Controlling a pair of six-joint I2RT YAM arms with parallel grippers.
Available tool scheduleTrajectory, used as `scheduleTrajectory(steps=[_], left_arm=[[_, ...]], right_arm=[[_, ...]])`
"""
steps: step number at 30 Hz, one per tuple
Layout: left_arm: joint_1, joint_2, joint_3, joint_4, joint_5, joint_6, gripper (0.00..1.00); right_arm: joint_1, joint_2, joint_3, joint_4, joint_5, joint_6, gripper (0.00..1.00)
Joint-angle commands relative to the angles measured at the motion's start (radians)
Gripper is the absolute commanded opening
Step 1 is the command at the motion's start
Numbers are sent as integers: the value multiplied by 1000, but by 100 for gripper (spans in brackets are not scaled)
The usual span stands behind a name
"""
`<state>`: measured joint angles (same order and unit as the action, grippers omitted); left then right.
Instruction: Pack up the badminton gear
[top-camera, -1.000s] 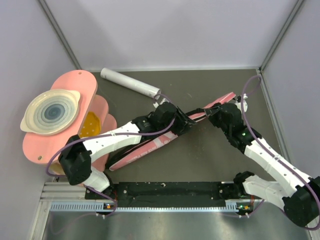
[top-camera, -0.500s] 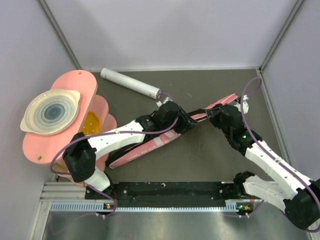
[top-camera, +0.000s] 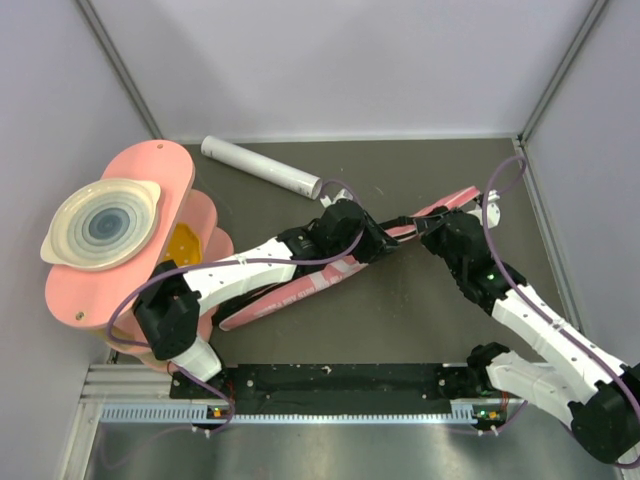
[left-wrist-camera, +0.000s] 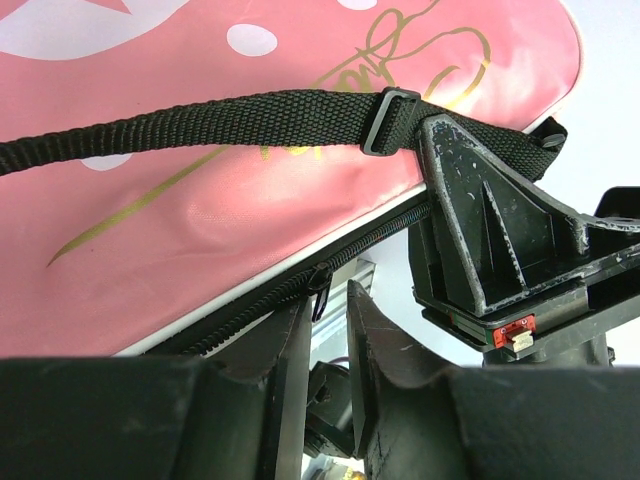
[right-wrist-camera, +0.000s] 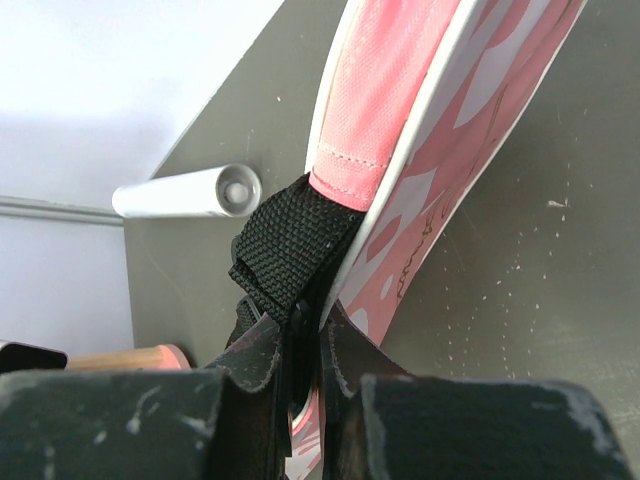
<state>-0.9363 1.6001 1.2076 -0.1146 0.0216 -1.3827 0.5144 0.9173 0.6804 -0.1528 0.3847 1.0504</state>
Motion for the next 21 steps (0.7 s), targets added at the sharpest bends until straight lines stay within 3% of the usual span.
scheduleTrajectory(steps=[1,4,11,21], left_arm=[[13,-5,21,49,-28,11,25],[13,-8,18,53,-29,13,21],[13,-17,6,56,-46,7,0],[25,-130,-23,-117,-147,82,0]], right_arm=[[10,-37,11,107,34,-46,0],[9,-38,10,107,31,-47,0],[9,-61,2,107,40,-62,0],[-7,-92,13,53,175,-113,0]])
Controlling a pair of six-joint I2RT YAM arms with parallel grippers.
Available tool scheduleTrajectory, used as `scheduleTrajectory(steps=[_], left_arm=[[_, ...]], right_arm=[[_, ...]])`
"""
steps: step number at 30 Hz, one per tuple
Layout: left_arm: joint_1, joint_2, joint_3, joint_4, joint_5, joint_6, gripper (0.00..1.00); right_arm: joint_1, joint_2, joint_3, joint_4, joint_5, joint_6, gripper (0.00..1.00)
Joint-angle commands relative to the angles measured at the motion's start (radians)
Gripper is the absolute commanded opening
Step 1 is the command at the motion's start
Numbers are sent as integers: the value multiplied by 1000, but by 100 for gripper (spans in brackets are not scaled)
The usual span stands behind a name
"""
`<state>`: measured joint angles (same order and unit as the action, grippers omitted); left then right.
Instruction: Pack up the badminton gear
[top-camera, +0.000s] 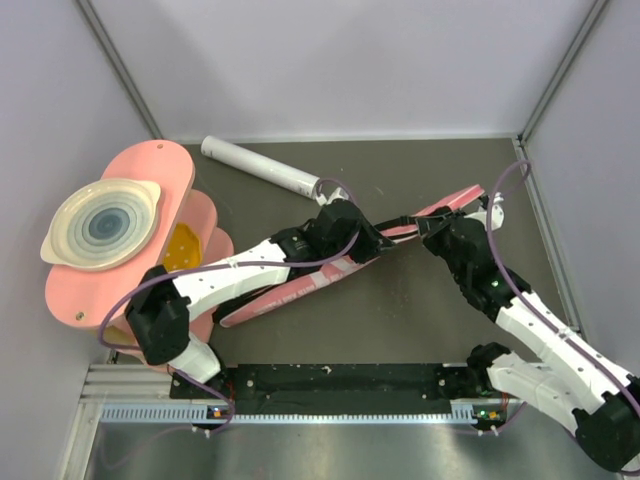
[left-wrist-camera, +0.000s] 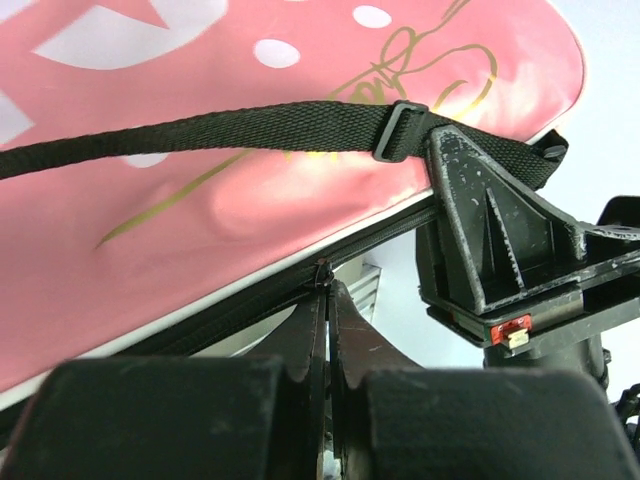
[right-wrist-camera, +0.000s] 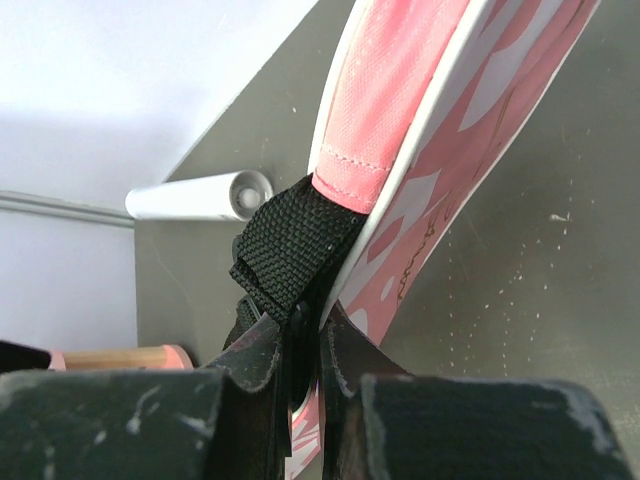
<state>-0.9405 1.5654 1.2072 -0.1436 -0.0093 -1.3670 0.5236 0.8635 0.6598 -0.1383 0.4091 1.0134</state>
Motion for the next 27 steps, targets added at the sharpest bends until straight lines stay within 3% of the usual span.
scheduleTrajectory(steps=[1,8,18,23,27], left_arm=[[28,-108,-53,-86,-121,71,0],[31,-209,-182,-106,-109,181,0],[31,-474,-412,-212,-196,305,0],[31,-593,-500,-290,-267,333,0],[31,-683,-554,-265,-232,345,0]], right_arm=[[-39,-38,41,33,149,-79,0],[-158,-3,86,28,103,-114,0],[-333,77,155,9,-21,-168,0],[-395,108,176,-7,-49,-183,0],[-412,134,199,-12,-75,-199,0]])
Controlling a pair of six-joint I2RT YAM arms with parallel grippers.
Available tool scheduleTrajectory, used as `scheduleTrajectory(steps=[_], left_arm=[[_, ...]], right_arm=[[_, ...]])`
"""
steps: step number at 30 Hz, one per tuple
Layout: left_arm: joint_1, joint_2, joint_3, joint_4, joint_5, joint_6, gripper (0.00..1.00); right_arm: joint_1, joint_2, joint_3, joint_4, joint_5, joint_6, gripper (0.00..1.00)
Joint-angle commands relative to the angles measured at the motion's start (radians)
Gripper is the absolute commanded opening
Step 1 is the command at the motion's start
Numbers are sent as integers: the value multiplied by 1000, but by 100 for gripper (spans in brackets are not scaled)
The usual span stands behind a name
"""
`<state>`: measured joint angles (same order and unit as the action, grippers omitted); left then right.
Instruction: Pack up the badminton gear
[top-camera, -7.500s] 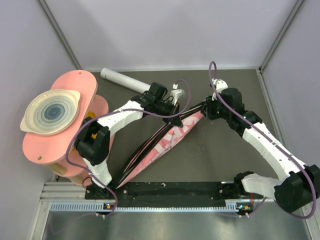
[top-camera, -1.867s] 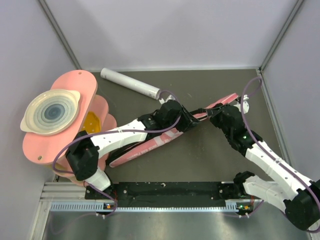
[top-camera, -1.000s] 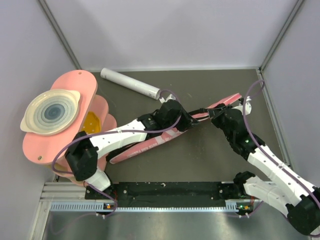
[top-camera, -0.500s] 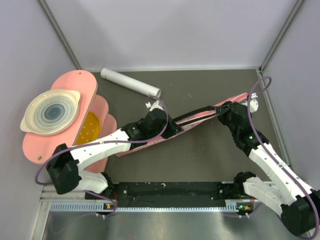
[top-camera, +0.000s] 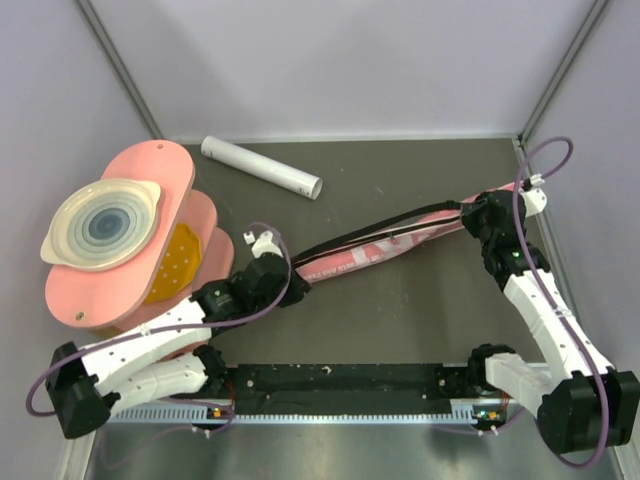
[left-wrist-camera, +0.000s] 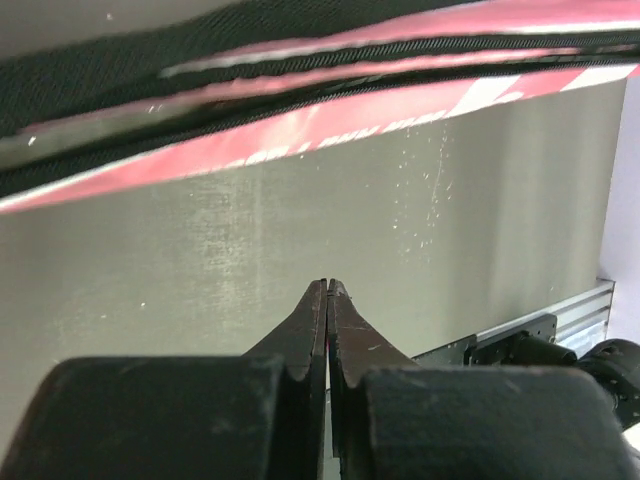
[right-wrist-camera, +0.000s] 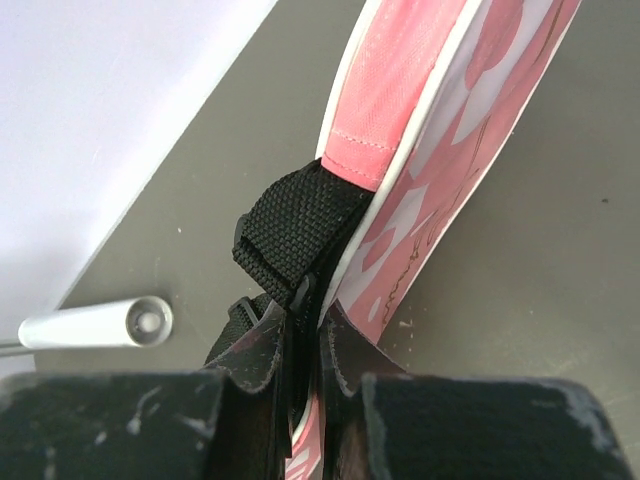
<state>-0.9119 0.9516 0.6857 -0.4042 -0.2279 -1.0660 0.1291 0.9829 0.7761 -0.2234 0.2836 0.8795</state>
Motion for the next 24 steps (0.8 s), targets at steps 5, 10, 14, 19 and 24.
scheduleTrajectory(steps=[5,10,14,19,24], left_arm=[[2,-44,14,152,296,363,1],[2,12,168,96,334,587,48],[8,80,291,44,265,702,73],[25,234,432,-1,268,823,79],[34,354,456,22,294,922,79]], right_arm=[[-17,36,103,70,-72,-174,0],[-17,31,129,19,-130,-339,0],[-17,22,144,-1,-152,-402,0],[-55,89,201,-50,-248,-415,0],[-95,163,242,-70,-400,-433,0]])
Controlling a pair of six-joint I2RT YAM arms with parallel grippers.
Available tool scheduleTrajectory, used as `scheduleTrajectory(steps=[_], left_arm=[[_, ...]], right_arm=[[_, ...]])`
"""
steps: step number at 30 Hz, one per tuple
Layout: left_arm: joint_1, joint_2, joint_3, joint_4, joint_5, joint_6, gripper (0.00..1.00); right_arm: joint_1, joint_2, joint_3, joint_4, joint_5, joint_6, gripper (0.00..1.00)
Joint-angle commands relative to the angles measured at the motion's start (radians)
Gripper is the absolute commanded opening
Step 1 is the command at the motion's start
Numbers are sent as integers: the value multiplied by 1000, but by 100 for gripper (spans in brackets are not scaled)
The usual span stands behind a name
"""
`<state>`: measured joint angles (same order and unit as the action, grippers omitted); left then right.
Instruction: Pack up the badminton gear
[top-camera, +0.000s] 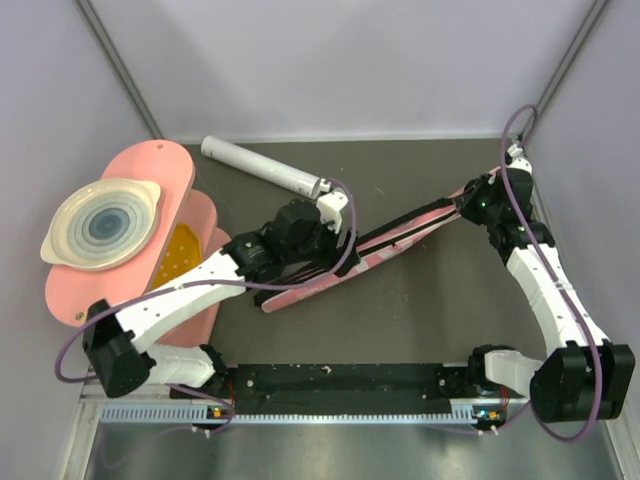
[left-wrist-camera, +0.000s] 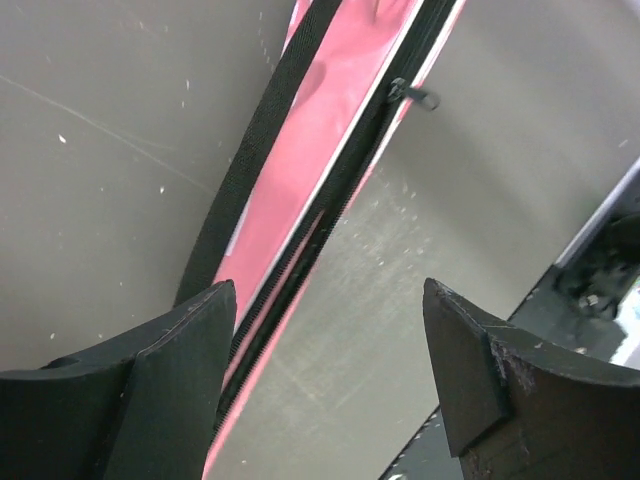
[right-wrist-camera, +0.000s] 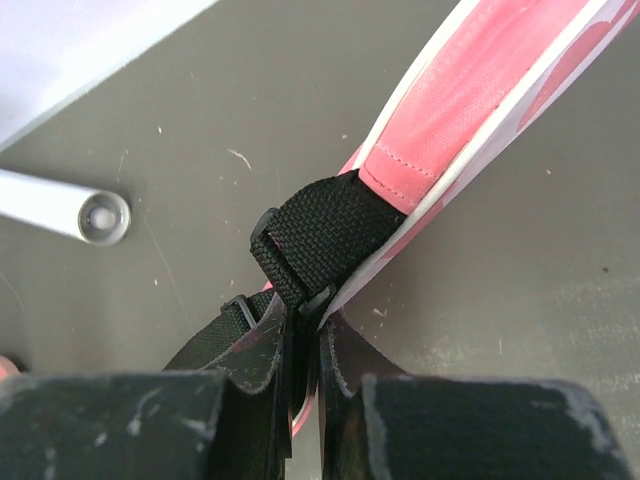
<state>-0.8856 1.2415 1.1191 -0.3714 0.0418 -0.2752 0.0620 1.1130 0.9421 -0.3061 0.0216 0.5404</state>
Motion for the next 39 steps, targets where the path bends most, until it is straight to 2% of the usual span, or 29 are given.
scheduleTrajectory(steps=[1,3,5,8,13,16,20,24,28,32,36,38,39], left_arm=[[11,79,31,-24,24,146,74],[31,104,50,-64,9,122,67],[68,69,16,-73,44,59,65],[82,-43,-88,-66,21,-41,73],[82,-297,-280,-38,-23,-139,74],[86,-358,-355,-76,-28,-185,74],[88,-338,-406,-110,29,-245,73],[89,-320,-452,-84,1,-321,72],[91,-338,-508,-48,-31,-366,61],[89,-347,-548,-9,16,-386,52],[89,-329,-567,-9,128,-395,57],[89,-326,-582,-15,142,-407,56],[91,-330,-587,-23,126,-410,44]], right_arm=[[-37,51,83,7,-155,-100,0],[-51,68,93,1,-189,-111,0],[-83,90,103,-4,-231,-120,0],[-123,114,115,-8,-296,-143,0],[-159,131,123,-8,-353,-183,0],[-166,136,124,-4,-382,-183,0],[-168,137,126,4,-393,-181,0],[-168,131,124,7,-405,-184,0],[-168,127,124,7,-405,-184,0],[-168,127,124,5,-404,-184,0],[-168,128,127,10,-405,-183,0],[-168,131,129,13,-407,-180,0],[-168,131,130,13,-408,-180,0]])
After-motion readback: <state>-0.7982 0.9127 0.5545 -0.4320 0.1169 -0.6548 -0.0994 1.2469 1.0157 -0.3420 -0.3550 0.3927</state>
